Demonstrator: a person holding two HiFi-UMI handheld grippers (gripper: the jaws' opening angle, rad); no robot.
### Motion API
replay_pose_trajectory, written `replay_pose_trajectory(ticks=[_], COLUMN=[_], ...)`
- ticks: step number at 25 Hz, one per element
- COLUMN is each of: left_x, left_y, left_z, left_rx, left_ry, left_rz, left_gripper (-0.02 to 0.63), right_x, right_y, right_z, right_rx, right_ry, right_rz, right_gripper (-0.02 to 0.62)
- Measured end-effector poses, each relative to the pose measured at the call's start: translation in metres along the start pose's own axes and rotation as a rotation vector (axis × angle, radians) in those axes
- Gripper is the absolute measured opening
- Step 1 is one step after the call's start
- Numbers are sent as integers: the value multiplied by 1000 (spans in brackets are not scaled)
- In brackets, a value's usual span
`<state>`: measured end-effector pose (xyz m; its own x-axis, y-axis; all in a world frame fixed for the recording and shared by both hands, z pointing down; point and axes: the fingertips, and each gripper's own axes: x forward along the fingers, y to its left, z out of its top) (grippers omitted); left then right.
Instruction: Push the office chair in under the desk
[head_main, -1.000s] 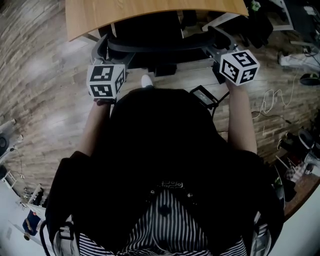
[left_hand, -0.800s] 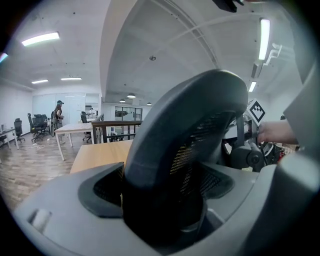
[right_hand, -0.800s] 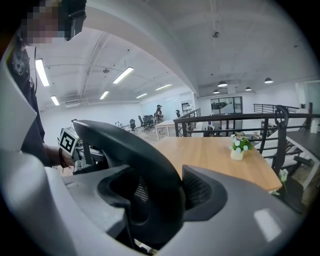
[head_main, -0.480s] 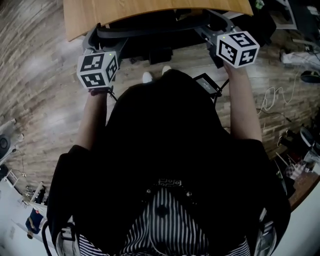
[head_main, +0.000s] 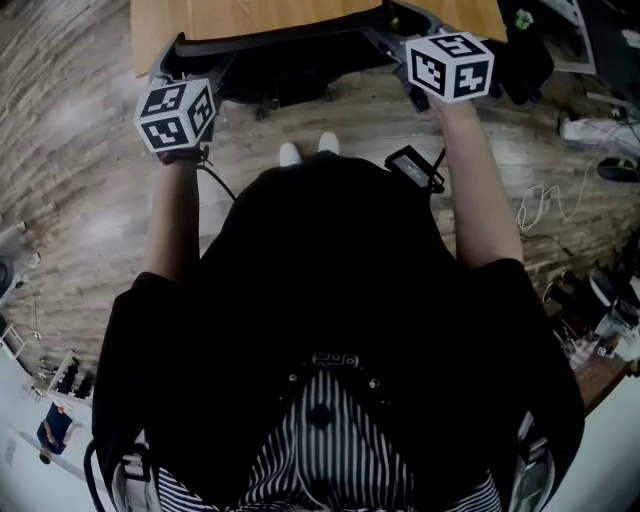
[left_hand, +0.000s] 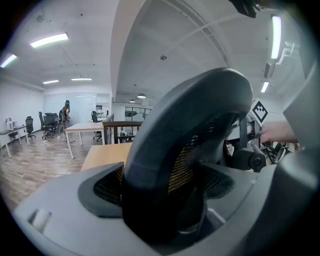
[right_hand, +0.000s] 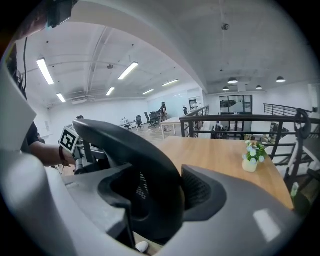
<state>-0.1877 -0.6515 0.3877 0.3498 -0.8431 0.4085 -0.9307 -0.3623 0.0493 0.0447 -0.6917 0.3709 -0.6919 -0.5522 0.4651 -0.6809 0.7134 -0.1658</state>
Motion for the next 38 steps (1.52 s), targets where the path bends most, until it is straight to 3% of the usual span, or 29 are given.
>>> replay_pose_trajectory(ticks=[18, 24, 29, 32, 33, 34, 35, 36, 38], left_x=[22, 23, 3, -22, -34, -47, -59, -67, -75], left_y=[35, 38, 31, 32, 31, 27, 18, 5, -26], left_z=[9, 12, 8, 13, 17, 19, 22, 24, 29], left_rx=[-14, -36, -56, -80, -101, -128, -154, -171, -177], left_ry=[-52, -8, 71, 19, -12, -42, -70, -94, -123], left_rz=[18, 12, 0, 32, 37, 29, 9, -17, -76], left_gripper=[449, 449, 436, 329, 259, 135, 36, 5, 5], right_x=[43, 49, 24, -7, -17, -26, -35, -43, -51], right_y=[-17, -20, -14, -13, -7, 2, 13, 23, 41], right_z=[19, 24, 11, 4, 3, 2, 1, -1, -2], right_rx=[-2, 16, 8, 32, 47, 60, 67, 67, 59], right_ry=[-10, -15, 46, 17, 1, -10, -16, -21, -36], right_rz=[39, 35, 55, 43, 51, 65, 79, 92, 114], right_gripper=[249, 252, 255, 253, 250, 239, 182, 90, 4])
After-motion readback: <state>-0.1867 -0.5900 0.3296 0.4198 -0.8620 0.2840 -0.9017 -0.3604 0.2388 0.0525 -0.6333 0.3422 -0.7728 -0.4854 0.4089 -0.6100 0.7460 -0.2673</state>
